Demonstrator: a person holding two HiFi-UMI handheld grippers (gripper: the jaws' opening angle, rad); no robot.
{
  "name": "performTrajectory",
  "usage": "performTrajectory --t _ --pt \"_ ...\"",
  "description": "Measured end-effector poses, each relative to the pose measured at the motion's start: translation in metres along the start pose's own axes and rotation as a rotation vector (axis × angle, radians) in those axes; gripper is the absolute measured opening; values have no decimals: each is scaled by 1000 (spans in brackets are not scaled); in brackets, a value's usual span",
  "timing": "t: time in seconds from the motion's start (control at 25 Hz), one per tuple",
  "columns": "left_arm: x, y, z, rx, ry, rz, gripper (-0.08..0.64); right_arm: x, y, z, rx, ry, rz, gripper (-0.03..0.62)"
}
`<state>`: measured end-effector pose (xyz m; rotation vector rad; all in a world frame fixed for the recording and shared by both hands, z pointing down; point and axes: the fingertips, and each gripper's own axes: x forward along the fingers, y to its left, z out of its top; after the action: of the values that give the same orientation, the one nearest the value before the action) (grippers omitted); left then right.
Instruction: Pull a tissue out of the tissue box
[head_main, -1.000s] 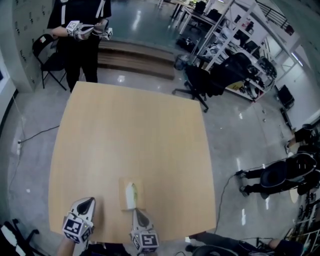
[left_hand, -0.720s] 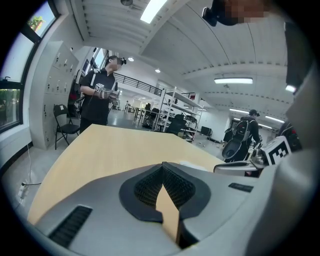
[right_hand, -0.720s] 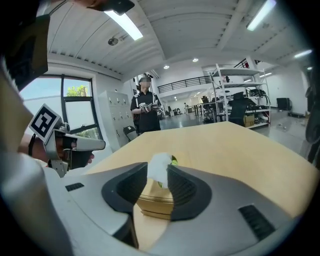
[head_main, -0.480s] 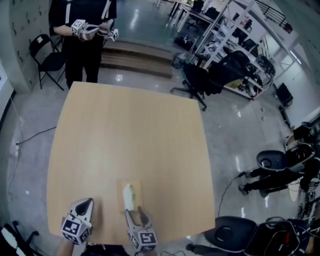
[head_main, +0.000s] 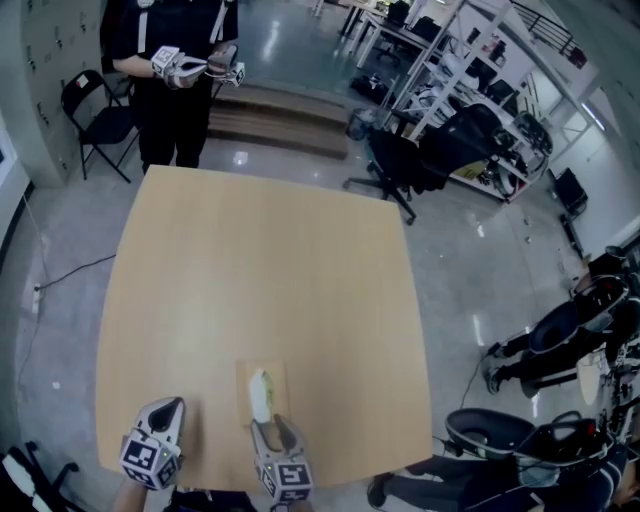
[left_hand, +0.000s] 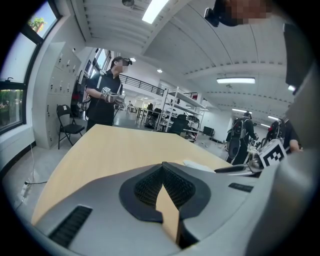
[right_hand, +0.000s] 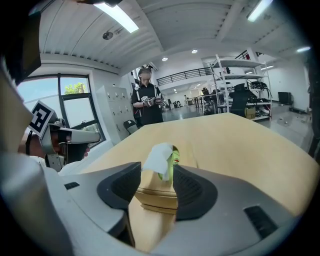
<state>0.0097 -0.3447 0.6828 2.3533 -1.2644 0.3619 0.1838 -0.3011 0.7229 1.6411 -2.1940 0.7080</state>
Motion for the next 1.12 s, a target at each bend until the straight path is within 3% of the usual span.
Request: performTrajectory --t 0.2,0.4,0.96,1.12 --pt "0 -2 -8 2 -6 -18 8 -2 -8 -1 -12 -10 -49 90" --pt "1 -2 -8 2 -8 -21 8 -2 -12 -1 4 -3 -70 32" --pt "5 -2 -1 2 -16 -20 7 -3 -16 6 9 -9 -59 2" --pt "29 -8 15 5 -27 -9 8 5 -41 25 4 -20 -62 2"
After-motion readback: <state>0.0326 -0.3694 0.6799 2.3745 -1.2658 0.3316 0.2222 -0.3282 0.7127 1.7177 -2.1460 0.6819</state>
